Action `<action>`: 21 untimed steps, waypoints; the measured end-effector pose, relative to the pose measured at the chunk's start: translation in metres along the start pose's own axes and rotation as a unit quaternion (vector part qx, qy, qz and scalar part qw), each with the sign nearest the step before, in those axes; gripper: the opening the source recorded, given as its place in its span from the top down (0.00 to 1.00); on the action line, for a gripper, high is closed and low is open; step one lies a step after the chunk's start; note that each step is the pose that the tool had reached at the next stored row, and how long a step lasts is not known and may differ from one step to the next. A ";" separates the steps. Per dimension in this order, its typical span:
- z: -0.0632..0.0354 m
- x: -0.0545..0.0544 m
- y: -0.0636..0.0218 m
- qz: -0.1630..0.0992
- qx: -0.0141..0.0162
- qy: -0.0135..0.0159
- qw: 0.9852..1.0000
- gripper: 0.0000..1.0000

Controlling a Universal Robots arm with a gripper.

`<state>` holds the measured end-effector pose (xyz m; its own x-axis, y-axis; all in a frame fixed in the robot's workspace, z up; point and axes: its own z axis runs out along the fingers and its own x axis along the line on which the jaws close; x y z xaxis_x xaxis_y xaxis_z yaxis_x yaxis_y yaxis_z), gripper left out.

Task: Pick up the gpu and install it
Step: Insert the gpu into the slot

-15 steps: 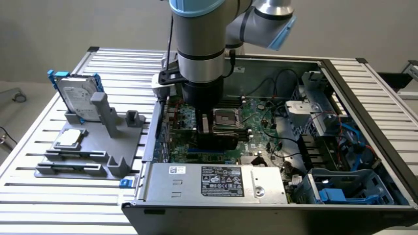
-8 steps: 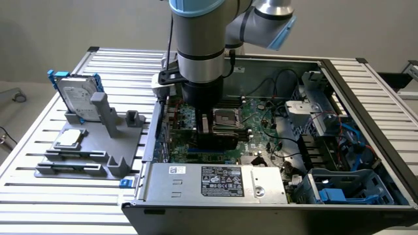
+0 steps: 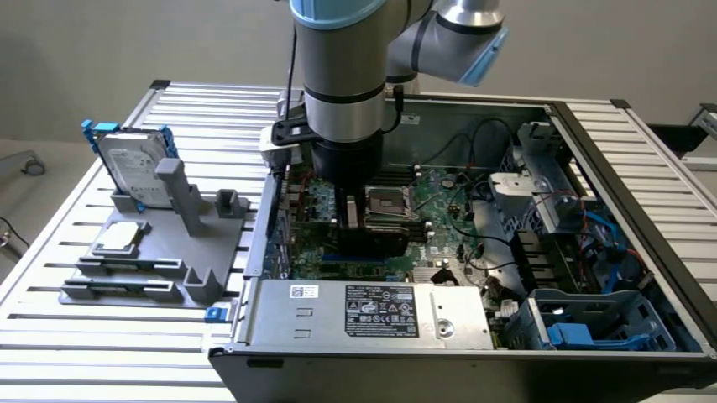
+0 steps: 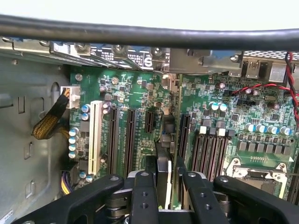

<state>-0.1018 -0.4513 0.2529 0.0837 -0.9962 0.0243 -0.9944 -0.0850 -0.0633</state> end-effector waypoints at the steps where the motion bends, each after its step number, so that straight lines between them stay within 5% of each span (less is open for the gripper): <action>1: 0.0000 0.000 0.0000 0.000 0.000 0.000 1.000 0.73; 12: 0.0005 0.000 -0.0001 0.000 0.004 -0.001 1.000 0.73; 21: 0.0006 0.000 0.0019 0.000 0.005 -0.001 1.000 0.73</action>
<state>-0.1037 -0.4511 0.2522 0.0834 -0.9963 0.0216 -0.9937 -0.0848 -0.0733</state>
